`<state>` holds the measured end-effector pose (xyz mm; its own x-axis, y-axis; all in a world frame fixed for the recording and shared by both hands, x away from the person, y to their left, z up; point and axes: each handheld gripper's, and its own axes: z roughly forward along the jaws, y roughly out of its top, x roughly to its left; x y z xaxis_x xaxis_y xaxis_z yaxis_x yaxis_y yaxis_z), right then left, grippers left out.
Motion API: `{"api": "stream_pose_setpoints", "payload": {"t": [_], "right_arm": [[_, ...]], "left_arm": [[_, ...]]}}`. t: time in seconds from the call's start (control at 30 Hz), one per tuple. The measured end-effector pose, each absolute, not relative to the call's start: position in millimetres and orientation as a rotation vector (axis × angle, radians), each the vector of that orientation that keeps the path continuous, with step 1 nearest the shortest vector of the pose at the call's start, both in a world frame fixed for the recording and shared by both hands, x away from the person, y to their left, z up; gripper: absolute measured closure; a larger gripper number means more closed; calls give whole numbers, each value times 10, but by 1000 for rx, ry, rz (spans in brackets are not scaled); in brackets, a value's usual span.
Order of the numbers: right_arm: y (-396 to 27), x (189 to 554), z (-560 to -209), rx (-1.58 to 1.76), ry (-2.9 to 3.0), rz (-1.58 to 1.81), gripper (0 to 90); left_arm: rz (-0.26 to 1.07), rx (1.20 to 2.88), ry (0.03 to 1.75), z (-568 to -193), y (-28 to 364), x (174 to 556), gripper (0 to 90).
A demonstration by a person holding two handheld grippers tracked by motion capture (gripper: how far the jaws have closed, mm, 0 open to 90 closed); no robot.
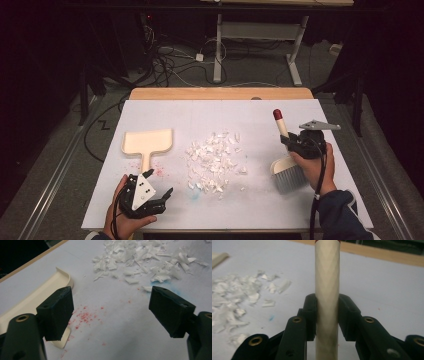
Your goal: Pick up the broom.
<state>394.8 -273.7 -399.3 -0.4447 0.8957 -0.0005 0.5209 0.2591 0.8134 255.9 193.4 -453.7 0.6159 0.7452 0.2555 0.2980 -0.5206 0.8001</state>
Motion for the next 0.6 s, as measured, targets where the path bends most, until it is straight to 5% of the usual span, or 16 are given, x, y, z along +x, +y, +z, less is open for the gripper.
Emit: {"api": "stream_pose_setpoints", "payload": {"t": [0.3,0.6], "right_arm": [[-2620,3557,-3610,1128,1982,1201,718],[-2213,3342,-3529,1001,2001,1268,718]], "left_arm": [[670,2053,779,-4424,1724,2547,190],[468,1977,585,-4116,981,2548,190]]}}
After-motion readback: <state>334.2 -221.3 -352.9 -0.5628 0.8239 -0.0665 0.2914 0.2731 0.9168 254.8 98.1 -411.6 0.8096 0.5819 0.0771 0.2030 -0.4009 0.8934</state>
